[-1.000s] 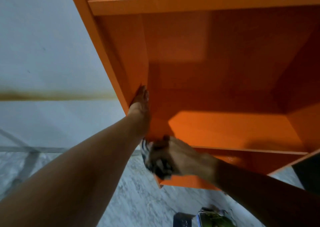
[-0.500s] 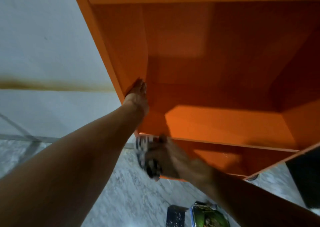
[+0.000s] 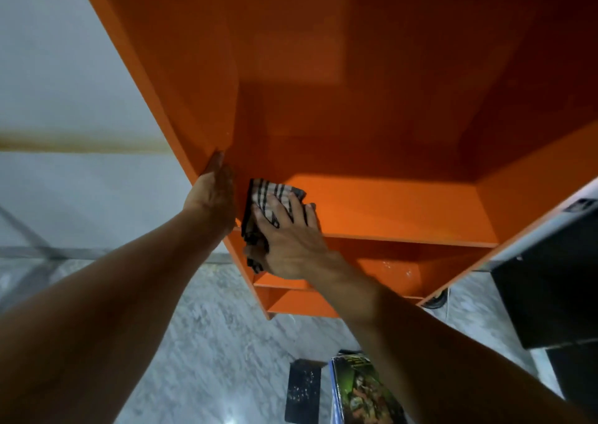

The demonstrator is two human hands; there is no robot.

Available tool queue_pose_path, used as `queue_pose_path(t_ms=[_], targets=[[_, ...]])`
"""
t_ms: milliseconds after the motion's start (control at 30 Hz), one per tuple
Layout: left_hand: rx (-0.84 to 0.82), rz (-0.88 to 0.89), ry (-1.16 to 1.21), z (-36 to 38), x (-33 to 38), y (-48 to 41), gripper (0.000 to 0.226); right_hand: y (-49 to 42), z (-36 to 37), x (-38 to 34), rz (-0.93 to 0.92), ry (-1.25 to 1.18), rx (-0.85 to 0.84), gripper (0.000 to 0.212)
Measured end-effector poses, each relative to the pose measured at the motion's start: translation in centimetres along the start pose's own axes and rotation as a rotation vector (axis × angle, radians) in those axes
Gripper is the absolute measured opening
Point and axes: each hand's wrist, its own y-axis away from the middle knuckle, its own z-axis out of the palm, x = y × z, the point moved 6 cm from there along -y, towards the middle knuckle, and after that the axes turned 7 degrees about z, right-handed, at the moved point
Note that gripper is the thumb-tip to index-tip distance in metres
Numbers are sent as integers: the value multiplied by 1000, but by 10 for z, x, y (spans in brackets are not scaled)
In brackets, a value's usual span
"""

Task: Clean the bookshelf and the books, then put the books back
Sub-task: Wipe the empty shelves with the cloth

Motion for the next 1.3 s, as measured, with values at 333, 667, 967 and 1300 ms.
queue_pose_path(t_ms=[333, 667, 967, 1300], targets=[[56, 21, 556, -21, 66, 6, 68, 48, 1, 71, 181, 202, 320, 79], [236, 75, 747, -152, 138, -30, 72, 130, -26, 233, 476, 406, 340, 77], [285, 16, 815, -199, 157, -26, 69, 180, -37, 236, 572, 420, 238, 57], [299, 149, 857, -202, 154, -15, 57, 245, -30, 237, 673, -1156, -35, 10]])
